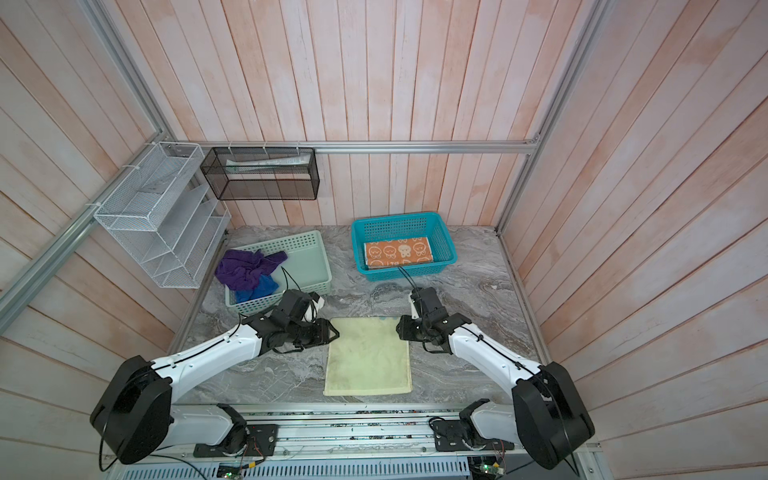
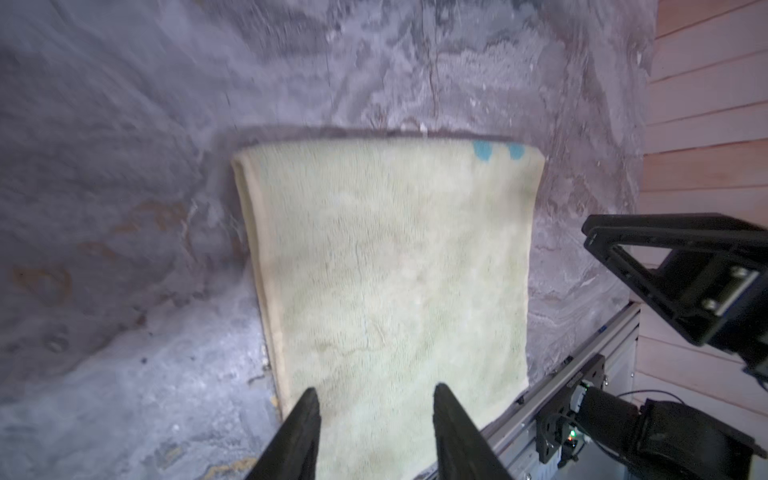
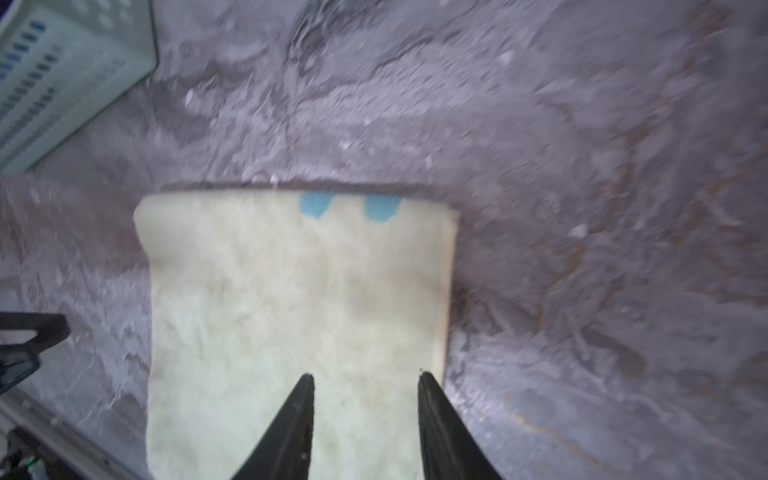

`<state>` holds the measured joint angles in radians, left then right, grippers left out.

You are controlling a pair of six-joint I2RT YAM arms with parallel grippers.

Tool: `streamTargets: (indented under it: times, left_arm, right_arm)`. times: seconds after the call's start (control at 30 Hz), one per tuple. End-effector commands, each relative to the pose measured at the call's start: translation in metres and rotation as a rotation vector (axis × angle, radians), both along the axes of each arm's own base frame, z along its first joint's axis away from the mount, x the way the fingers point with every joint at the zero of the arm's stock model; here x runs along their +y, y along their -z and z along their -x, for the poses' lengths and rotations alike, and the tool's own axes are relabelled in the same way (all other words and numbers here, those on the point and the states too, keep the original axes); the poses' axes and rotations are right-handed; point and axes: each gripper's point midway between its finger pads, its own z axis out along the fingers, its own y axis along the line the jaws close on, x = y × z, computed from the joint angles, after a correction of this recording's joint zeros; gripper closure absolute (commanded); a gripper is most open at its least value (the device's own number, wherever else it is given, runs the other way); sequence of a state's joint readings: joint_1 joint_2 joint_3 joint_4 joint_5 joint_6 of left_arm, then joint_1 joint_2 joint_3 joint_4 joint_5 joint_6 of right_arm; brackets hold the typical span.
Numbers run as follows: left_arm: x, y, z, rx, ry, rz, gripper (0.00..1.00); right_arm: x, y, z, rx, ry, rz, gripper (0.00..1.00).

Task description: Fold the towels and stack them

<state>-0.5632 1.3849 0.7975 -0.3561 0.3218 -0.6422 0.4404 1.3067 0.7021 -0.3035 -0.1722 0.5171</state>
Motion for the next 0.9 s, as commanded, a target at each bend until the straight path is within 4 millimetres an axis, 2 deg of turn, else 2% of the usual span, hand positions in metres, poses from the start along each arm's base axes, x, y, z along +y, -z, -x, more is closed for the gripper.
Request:
streamTargets:
  times: [0.0, 0.2, 0.4, 0.47, 0.57, 0.73, 0.83, 0.87]
  left_arm:
    - [0.006, 0.010, -0.027, -0.054, -0.007, -0.035, 0.54]
    - [0.012, 0.033, -0.062, -0.065, -0.057, -0.089, 0.51]
    - [0.004, 0.056, -0.068, -0.019, -0.039, -0.059, 0.51]
    - [0.000, 0.058, -0.069, -0.016, -0.033, -0.038, 0.57]
    - [-0.005, 0.055, -0.072, -0.025, -0.029, -0.001, 0.67]
    - [-0.008, 0.045, -0.078, -0.053, -0.015, 0.025, 0.85]
    - [-0.009, 0.037, -0.080, -0.075, -0.007, 0.037, 0.94]
    - [-0.008, 0.035, -0.080, -0.081, -0.007, 0.039, 0.97]
  right_arm:
    - [-0.009, 0.008, -0.022, 0.002, -0.046, -0.023, 0.56]
    - [0.006, 0.019, -0.049, 0.056, -0.076, -0.067, 0.48]
    - [0.011, 0.045, -0.050, 0.114, -0.093, -0.073, 0.47]
    - [0.013, 0.053, -0.049, 0.134, -0.098, -0.076, 0.47]
    - [0.017, 0.059, -0.050, 0.149, -0.116, -0.089, 0.53]
    - [0.024, 0.054, -0.049, 0.138, -0.149, -0.101, 0.78]
    - [0.021, 0.048, -0.049, 0.126, -0.155, -0.079, 0.80]
    - [0.020, 0.047, -0.049, 0.122, -0.161, -0.072, 0.84]
